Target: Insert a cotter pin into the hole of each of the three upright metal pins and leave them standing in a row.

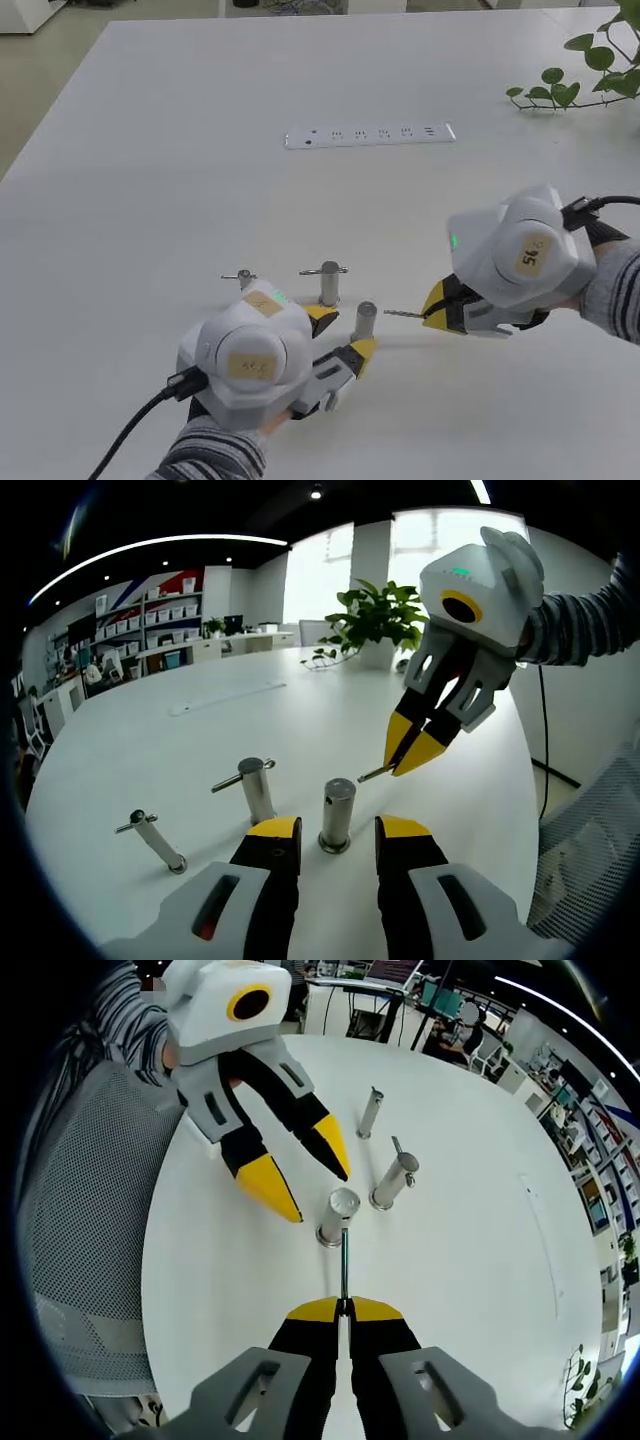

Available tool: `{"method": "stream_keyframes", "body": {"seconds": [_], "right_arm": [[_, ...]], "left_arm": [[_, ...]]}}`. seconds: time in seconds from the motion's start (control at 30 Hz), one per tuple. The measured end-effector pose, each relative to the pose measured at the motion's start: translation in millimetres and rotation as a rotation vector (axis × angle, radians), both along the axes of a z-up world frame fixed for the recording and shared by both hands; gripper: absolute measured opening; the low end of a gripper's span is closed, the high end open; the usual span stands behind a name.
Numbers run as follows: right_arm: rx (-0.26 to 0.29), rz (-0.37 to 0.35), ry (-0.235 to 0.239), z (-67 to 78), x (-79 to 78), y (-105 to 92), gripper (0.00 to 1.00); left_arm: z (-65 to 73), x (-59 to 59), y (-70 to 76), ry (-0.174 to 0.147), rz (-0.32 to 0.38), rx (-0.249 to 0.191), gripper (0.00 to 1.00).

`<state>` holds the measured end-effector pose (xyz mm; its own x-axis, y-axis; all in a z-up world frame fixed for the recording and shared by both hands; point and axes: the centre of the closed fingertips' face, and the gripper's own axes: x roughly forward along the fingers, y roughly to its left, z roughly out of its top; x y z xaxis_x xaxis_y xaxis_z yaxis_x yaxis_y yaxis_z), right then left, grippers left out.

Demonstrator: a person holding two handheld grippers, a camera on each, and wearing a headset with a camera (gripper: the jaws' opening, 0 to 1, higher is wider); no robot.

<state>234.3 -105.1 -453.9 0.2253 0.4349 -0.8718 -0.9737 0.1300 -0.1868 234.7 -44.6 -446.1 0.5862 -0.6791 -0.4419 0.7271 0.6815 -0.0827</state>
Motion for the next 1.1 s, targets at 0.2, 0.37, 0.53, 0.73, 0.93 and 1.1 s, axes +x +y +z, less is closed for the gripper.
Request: {"method": "stream_keyframes", "body": {"seconds": [0.2,0.37,0.53,0.73,0.93,1.1], "right_arm": [[0.019,0.004,0.009,-1.6,1.2,3.5,0.0],[0.029,0.017,0.013,-1.9,0.6,6.7,0.0],[0.04,0.025,0.012,-0.4,0.6,10.1,0.0],[0.036,0.032,0.013,-1.3,0.7,10.7,0.0],[0.029,0.053,0.01,0.0,0.9,13.7,0.0],[0.002,0.072,-0.001,-0.6,2.6,14.7,0.0]], "left_arm": [[-11.4,6.9,-4.4,0.03,0.018,-0.001,0.23],[-15.8,11.6,-10.5,0.036,0.018,0.001,0.21],[-20.6,13.3,-14.7,0.053,0.015,-0.001,0.18],[-22.2,13.9,-17.3,0.06,0.019,-0.004,0.12],[-24.7,15.4,-18.2,0.049,0.017,0.006,0.11],[-26.3,15.6,-18.7,0.023,0.007,0.03,0.11]]}}
